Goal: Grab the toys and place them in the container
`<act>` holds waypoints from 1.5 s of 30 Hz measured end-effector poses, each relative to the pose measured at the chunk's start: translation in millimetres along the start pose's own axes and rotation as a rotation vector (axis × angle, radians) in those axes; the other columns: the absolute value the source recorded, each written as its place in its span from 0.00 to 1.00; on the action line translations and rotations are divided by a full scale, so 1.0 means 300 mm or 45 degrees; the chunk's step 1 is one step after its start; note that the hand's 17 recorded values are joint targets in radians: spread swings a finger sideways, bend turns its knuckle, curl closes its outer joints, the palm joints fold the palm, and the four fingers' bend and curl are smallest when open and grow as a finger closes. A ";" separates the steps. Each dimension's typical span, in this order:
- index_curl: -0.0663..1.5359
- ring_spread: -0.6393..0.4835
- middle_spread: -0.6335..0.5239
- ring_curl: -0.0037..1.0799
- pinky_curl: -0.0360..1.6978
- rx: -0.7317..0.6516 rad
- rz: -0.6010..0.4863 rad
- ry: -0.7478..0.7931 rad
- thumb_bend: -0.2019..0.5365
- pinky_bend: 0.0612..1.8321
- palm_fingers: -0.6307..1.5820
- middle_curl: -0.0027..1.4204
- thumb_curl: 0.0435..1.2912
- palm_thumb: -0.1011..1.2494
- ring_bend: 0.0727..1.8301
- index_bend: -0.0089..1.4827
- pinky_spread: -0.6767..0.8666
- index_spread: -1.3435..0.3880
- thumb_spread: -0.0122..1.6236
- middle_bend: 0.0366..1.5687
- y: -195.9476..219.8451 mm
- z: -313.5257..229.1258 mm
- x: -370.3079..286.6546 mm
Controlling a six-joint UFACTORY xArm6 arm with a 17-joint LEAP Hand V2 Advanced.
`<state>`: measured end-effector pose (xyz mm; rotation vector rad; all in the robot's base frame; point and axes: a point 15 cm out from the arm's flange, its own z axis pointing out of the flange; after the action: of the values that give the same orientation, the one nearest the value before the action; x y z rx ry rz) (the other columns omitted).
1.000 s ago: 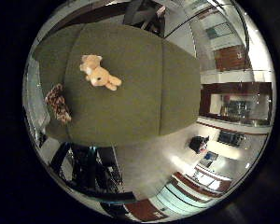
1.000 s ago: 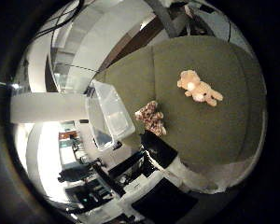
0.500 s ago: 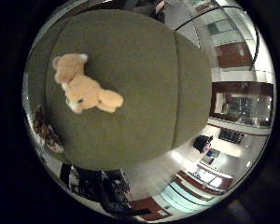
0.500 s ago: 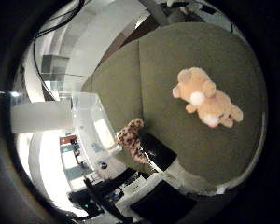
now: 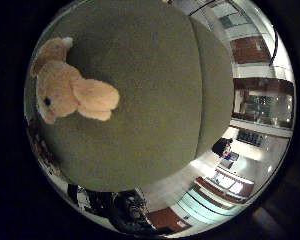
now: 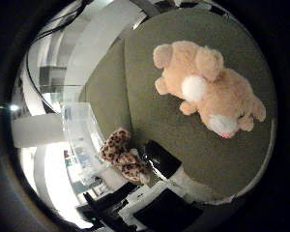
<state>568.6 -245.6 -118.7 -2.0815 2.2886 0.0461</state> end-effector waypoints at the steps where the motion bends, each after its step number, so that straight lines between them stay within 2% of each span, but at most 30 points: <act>1: 0.24 0.76 0.71 0.24 0.09 -0.004 -0.004 -0.001 0.24 0.25 0.34 0.22 0.20 0.45 0.11 0.12 0.66 0.68 0.66 0.10 0.003 0.010 -0.007; 7: 0.24 0.76 0.71 0.24 0.09 -0.004 -0.006 0.001 0.24 0.25 0.34 0.22 0.20 0.43 0.10 0.12 0.66 0.68 0.65 0.10 0.009 0.066 -0.033; 15: 0.23 0.81 0.70 0.25 0.08 -0.021 0.016 -0.002 0.24 0.26 0.40 0.23 0.20 0.43 0.14 0.12 0.70 0.68 0.65 0.11 0.031 0.118 -0.048; 18: 0.22 0.79 0.67 0.26 0.08 -0.033 0.020 -0.005 0.24 0.30 0.45 0.23 0.20 0.44 0.19 0.11 0.71 0.67 0.65 0.11 0.041 0.136 -0.059; 20: 0.21 0.74 0.60 0.26 0.07 -0.036 0.018 -0.006 0.24 0.34 0.54 0.23 0.20 0.44 0.25 0.11 0.70 0.64 0.65 0.13 0.043 0.141 -0.064; 22: 0.23 0.61 0.49 0.27 0.04 -0.036 0.020 -0.006 0.24 0.36 0.68 0.26 0.20 0.44 0.30 0.16 0.63 0.59 0.64 0.21 0.046 0.144 -0.059; 23: 0.24 0.52 0.44 0.28 0.03 -0.037 0.023 -0.006 0.24 0.38 0.74 0.27 0.20 0.45 0.32 0.17 0.57 0.58 0.64 0.25 0.049 0.144 -0.050; 24: 0.26 0.44 0.41 0.32 0.04 -0.037 0.020 -0.007 0.24 0.45 0.84 0.29 0.20 0.45 0.37 0.18 0.47 0.57 0.64 0.28 0.049 0.145 -0.051; 25: 0.28 0.40 0.38 0.34 0.05 -0.039 0.019 -0.007 0.25 0.48 0.88 0.32 0.20 0.46 0.41 0.21 0.39 0.56 0.64 0.34 0.050 0.143 -0.050; 26: 0.29 0.39 0.38 0.36 0.06 -0.042 0.017 -0.009 0.25 0.50 0.91 0.33 0.21 0.46 0.43 0.25 0.35 0.56 0.64 0.38 0.052 0.142 -0.049; 28: 0.35 0.37 0.36 0.40 0.10 -0.040 0.013 -0.010 0.28 0.58 0.95 0.38 0.23 0.53 0.49 0.40 0.26 0.56 0.65 0.50 0.048 0.126 -0.043; 29: 0.39 0.36 0.36 0.44 0.13 -0.040 0.009 -0.009 0.29 0.62 0.95 0.41 0.24 0.59 0.54 0.48 0.24 0.57 0.65 0.57 0.047 0.116 -0.036; 34: 0.48 0.36 0.38 0.54 0.23 -0.028 0.045 -0.019 0.31 0.78 0.86 0.49 0.32 0.75 0.68 0.68 0.29 0.60 0.63 0.74 0.042 0.008 0.048; 41: 0.53 0.38 0.41 0.61 0.30 0.111 0.052 0.017 0.26 0.85 0.80 0.52 0.42 0.85 0.74 0.77 0.32 0.64 0.60 0.83 -0.069 -0.333 0.116; 45: 0.53 0.38 0.42 0.63 0.33 0.099 0.030 -0.017 0.26 0.84 0.80 0.52 0.45 0.85 0.74 0.78 0.33 0.64 0.60 0.85 -0.049 -0.494 0.067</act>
<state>579.0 -275.0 28.3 -2.0114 2.2687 -0.0276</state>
